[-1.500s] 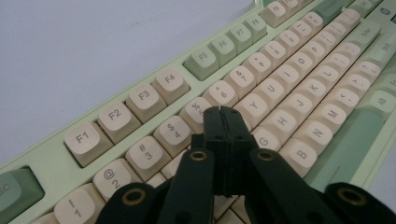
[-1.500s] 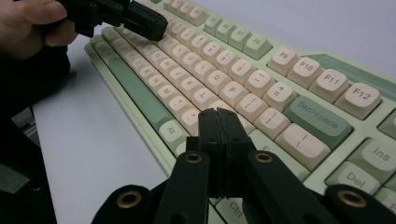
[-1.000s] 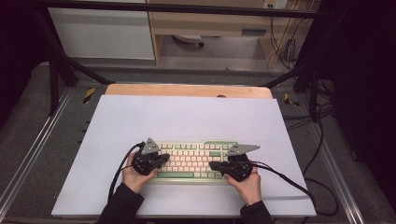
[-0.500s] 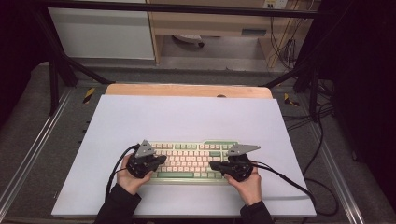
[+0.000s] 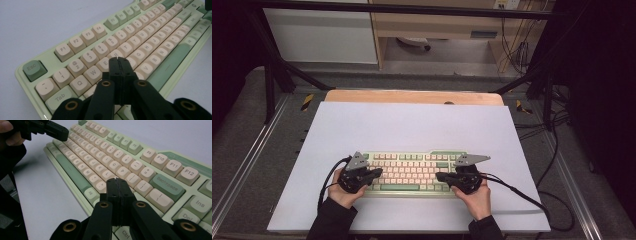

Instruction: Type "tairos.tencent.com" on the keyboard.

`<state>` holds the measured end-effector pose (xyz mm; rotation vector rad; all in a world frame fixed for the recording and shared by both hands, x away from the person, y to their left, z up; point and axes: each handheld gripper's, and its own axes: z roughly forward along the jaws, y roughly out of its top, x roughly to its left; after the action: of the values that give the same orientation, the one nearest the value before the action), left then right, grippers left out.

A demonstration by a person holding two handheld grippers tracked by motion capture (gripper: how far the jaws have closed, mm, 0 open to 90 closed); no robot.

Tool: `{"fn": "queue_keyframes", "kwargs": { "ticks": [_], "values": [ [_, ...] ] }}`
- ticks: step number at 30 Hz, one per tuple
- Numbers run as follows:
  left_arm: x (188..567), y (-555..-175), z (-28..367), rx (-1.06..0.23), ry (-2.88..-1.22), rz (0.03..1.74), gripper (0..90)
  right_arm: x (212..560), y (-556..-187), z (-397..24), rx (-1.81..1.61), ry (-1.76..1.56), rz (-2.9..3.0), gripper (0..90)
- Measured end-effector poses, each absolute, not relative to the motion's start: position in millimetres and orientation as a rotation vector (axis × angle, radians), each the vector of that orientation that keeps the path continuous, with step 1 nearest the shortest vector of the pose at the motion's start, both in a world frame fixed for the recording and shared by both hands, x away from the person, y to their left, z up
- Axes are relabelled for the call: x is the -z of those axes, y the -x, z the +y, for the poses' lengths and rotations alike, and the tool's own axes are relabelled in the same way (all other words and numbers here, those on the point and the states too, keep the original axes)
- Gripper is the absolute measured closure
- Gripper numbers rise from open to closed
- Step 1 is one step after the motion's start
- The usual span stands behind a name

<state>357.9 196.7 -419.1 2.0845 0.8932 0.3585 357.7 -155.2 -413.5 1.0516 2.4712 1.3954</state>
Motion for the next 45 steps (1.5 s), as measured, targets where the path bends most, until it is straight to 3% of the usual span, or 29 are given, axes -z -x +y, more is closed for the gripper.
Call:
{"fn": "queue_keyframes", "kwargs": {
  "ticks": [16, 45],
  "values": [
    [420.1, -348.8, 219.7, -0.369, -2.065, 0.908, 90.0, 411.7, -363.9, -130.2, -1.371, -1.044, 2.490, 90.0],
    [421.8, -350.5, 223.0, -0.363, -2.058, 0.910, 90.0, 425.8, -394.2, -88.5, -1.241, -1.069, 2.490, 90.0]
  ]
}}
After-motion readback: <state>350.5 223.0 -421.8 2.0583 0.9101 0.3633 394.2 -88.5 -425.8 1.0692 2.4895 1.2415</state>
